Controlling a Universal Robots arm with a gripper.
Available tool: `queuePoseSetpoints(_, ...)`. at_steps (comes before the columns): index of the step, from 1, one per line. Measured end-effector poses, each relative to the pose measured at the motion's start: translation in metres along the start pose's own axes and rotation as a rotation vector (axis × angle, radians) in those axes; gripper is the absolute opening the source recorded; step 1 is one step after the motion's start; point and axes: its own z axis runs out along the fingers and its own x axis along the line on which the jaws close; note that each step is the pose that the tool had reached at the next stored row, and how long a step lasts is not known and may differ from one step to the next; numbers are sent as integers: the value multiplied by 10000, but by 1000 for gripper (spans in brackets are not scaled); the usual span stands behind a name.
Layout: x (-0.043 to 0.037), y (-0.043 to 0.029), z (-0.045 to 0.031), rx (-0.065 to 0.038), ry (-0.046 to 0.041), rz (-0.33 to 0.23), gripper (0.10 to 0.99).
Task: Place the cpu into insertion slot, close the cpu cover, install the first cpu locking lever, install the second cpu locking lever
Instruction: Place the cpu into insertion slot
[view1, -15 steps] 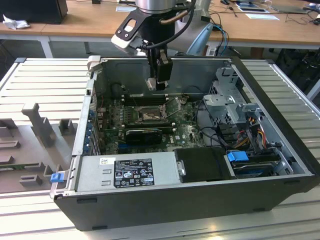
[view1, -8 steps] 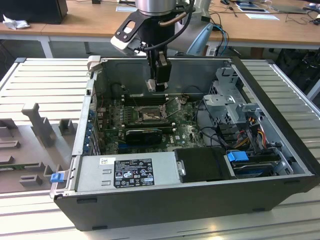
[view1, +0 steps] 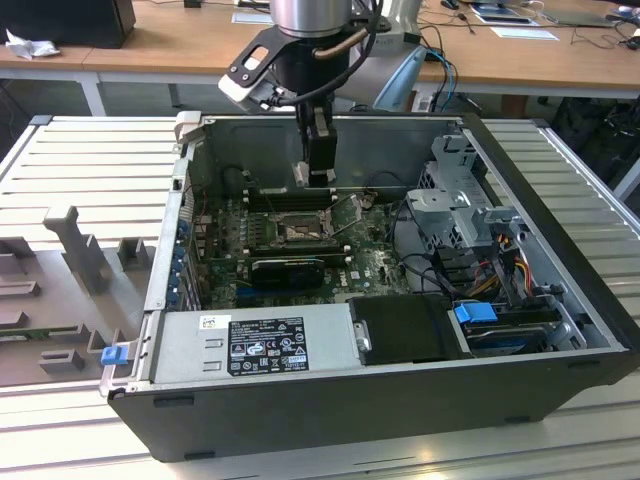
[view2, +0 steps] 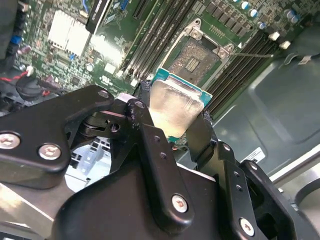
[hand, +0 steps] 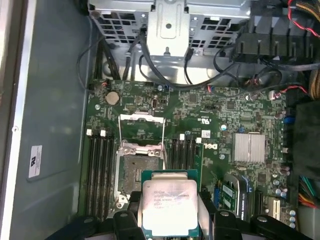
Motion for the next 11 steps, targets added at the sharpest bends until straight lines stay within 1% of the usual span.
queuePoseSetpoints(3,0,-1,9,-4,-27,300,533)
queuePoseSetpoints(6,0,-2,23,-7,-33,356,533)
queuePoseSetpoints(11,-1,-5,68,-5,-34,362,533)
